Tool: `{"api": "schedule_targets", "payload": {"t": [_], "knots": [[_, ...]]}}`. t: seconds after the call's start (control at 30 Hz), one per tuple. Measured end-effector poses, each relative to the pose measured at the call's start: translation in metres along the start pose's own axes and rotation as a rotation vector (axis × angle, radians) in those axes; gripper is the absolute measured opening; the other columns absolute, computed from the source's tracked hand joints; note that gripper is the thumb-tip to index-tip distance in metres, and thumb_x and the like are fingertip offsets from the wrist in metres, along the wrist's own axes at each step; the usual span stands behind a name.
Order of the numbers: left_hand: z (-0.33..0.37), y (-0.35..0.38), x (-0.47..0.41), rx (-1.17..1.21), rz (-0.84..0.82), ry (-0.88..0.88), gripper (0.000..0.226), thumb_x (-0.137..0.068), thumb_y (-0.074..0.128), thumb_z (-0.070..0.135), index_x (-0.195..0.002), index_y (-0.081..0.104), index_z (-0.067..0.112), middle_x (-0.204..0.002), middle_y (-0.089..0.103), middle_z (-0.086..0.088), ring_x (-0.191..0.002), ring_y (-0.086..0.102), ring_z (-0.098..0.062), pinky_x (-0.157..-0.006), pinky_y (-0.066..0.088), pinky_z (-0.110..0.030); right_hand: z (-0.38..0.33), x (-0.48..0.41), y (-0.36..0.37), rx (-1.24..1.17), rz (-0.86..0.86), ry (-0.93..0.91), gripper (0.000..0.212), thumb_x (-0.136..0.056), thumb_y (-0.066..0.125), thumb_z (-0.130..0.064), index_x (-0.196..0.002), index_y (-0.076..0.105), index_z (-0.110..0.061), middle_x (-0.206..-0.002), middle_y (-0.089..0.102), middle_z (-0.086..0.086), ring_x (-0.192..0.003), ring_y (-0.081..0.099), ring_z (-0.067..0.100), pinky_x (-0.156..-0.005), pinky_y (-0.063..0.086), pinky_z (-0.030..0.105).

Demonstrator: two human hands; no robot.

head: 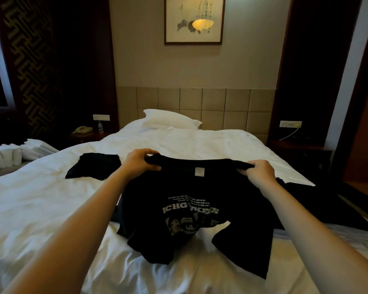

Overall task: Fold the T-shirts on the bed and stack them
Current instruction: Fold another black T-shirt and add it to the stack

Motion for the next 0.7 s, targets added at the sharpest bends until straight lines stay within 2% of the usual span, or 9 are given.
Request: {"api": "schedule_targets", "payload": {"t": [0.13,0.23,0.3,0.37,0.47,0.53,0.6,0.63,0.7], "knots": [[-0.009,0.002,-0.002,0.001,-0.092,-0.064,0.024,-0.084,0.069,0.014,-0.106,0.068,0.005,-0.084,0.063,-0.004,-0.084,0.059,-0.02,-0.08,0.045,-0.029,-0.003,-0.005,-0.013,-0.071,0.07,0.042,0.018,-0.09,0.058,-0.006,-0.104,0.07,-0.005,-0.095,0.062,0.011,-0.088,0.053,0.026,-0.06,0.041,0.026],[-0.01,0.0,-0.006,-0.002,-0.06,-0.098,0.02,-0.092,0.058,0.019,-0.107,0.064,0.007,-0.088,0.061,-0.008,-0.074,0.054,-0.018,-0.066,0.041,-0.024,-0.011,-0.006,-0.012,-0.17,0.073,0.089,0.016,-0.09,0.059,-0.017,-0.099,0.067,-0.007,-0.099,0.064,0.011,-0.093,0.059,0.029,-0.081,0.049,0.037],[-0.009,0.005,-0.007,-0.005,-0.007,-0.116,0.024,-0.099,0.044,0.025,-0.107,0.059,0.008,-0.093,0.059,-0.013,-0.071,0.052,-0.021,-0.061,0.037,-0.028,-0.016,-0.007,-0.006,-0.296,0.065,0.118,0.018,-0.093,0.055,-0.021,-0.1,0.062,-0.007,-0.107,0.063,0.012,-0.1,0.059,0.031,-0.088,0.048,0.039],[-0.009,0.017,-0.001,0.061,0.059,-0.129,0.029,-0.102,0.036,0.027,-0.107,0.057,0.008,-0.096,0.059,-0.015,-0.076,0.053,-0.024,-0.065,0.037,-0.031,-0.016,-0.006,0.01,-0.448,-0.004,0.125,0.022,-0.098,0.048,-0.019,-0.111,0.058,-0.005,-0.101,0.061,0.009,-0.093,0.059,0.029,-0.077,0.048,0.034],[-0.013,0.042,0.011,0.229,0.05,-0.139,0.034,-0.1,0.041,0.032,-0.115,0.059,0.007,-0.103,0.063,-0.011,-0.088,0.059,-0.026,-0.083,0.046,-0.036,-0.011,-0.001,0.037,-0.333,-0.108,0.038,0.022,-0.1,0.043,-0.022,-0.091,0.056,-0.007,-0.082,0.056,0.008,-0.067,0.05,0.018,-0.062,0.038,0.028],[-0.012,0.059,0.018,0.199,-0.084,-0.12,0.041,-0.093,0.052,0.042,-0.112,0.06,0.007,-0.106,0.066,-0.012,-0.094,0.063,-0.029,-0.089,0.048,-0.041,-0.006,0.002,0.06,-0.11,-0.246,-0.03,0.033,-0.098,0.047,-0.032,-0.081,0.056,-0.005,-0.077,0.054,0.011,-0.061,0.047,0.018,-0.063,0.035,0.03],[-0.013,0.078,0.025,0.052,-0.274,-0.101,0.043,-0.085,0.062,0.045,-0.112,0.057,0.011,-0.113,0.063,-0.01,-0.099,0.062,-0.026,-0.088,0.047,-0.038,0.011,0.012,0.086,-0.009,-0.513,0.056,0.044,-0.088,0.058,-0.049,-0.083,0.063,-0.005,-0.073,0.062,0.01,-0.06,0.056,0.02,-0.061,0.042,0.029],[-0.017,0.088,0.029,-0.075,-0.378,-0.094,0.047,-0.083,0.066,0.044,-0.117,0.053,0.015,-0.121,0.059,-0.007,-0.106,0.059,-0.023,-0.089,0.045,-0.035,0.021,0.021,0.099,0.024,-0.678,0.125,0.048,-0.079,0.067,-0.052,-0.091,0.066,-0.006,-0.079,0.068,0.01,-0.065,0.063,0.022,-0.065,0.049,0.029],[-0.037,0.108,0.044,-0.363,-0.582,-0.116,0.07,-0.078,0.072,0.043,-0.136,0.039,0.019,-0.143,0.042,-0.002,-0.127,0.044,-0.023,-0.102,0.037,-0.036,0.043,0.045,0.121,0.234,-0.977,0.169,0.054,-0.068,0.081,-0.04,-0.108,0.065,-0.007,-0.102,0.071,0.009,-0.087,0.069,0.023,-0.083,0.054,0.033]]}}
Point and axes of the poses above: each hand's wrist, its own x-axis away from the middle knuckle, its own y-axis out of the palm, z = x × y, the point moved 10 cm from there along -x, towards the middle knuckle
